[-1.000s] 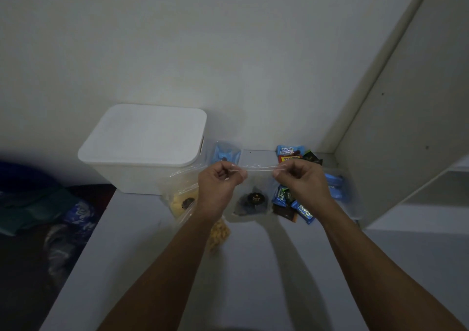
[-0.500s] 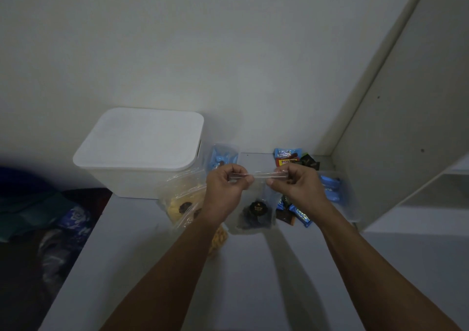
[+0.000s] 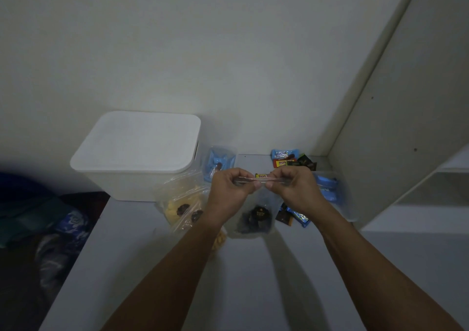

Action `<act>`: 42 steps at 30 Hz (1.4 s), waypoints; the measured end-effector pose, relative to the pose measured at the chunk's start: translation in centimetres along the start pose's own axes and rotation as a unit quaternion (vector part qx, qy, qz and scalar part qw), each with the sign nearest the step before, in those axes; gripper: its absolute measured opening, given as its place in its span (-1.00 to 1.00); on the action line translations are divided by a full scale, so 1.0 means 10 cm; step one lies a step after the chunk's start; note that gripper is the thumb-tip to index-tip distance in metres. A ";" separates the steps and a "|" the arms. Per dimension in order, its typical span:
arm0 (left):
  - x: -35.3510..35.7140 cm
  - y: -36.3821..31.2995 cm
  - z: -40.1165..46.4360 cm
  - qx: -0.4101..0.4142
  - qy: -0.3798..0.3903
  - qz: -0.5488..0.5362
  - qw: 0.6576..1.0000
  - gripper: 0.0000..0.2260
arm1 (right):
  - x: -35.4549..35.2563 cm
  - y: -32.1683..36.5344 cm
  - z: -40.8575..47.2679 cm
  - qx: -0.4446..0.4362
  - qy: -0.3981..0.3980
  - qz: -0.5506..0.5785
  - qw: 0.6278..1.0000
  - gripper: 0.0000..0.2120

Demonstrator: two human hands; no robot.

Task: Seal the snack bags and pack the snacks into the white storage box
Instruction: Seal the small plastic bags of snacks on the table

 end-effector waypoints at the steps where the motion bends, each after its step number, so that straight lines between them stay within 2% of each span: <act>1: -0.03 0.00 0.01 -0.004 -0.007 -0.017 1.000 -0.93 | -0.02 0.00 0.00 0.004 -0.011 0.004 1.000 -0.98; 3: -0.08 0.02 0.02 -0.013 -0.026 -0.038 0.999 -0.94 | -0.03 -0.02 -0.01 0.011 -0.014 0.000 1.000 -0.97; 6: -0.08 0.05 -0.01 -0.017 -0.048 0.000 0.999 -0.95 | 0.02 0.01 0.01 -0.009 0.020 -0.064 0.998 -0.87; 9: -0.02 0.04 -0.03 -0.006 -0.046 0.008 0.999 -0.95 | 0.04 0.03 0.04 -0.017 0.004 -0.105 0.994 -0.77; 17: 0.02 0.07 -0.01 0.003 -0.030 0.015 0.999 -0.97 | 0.05 0.07 0.03 -0.046 0.037 -0.125 0.990 -0.85; 21: 0.09 0.09 -0.02 -0.013 -0.009 -0.017 1.000 -0.93 | 0.05 0.04 0.05 -0.041 0.000 -0.134 0.990 -0.82; 25: 0.02 0.11 -0.03 -0.008 -0.056 -0.026 0.998 -0.95 | 0.08 -0.03 0.03 -0.020 0.018 -0.108 0.994 -0.94; 27: -0.07 0.13 -0.02 -0.023 -0.085 -0.048 0.995 -0.96 | 0.01 -0.10 0.04 0.003 0.013 -0.084 0.996 -0.91; 31: -0.14 0.15 0.00 -0.022 -0.096 -0.049 0.994 -0.94 | -0.10 -0.21 0.03 0.039 -0.022 -0.060 0.997 -0.88; 36: -0.21 0.19 0.01 -0.050 -0.110 -0.102 0.987 -0.92 | -0.12 -0.15 0.02 0.039 -0.014 -0.027 0.999 -0.89; 42: -0.26 0.20 0.00 -0.050 -0.108 -0.098 0.988 -0.89 | -0.14 -0.10 0.02 0.026 -0.033 -0.101 0.994 -0.80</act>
Point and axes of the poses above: each hand's wrist, its own z-axis towards the middle knuckle, its own x-axis out of the palm, y = z × x, the point moved 5 cm from there along z, towards the middle knuckle, and after that the axes turned 11 degrees about -z, right-handed, at the moved point
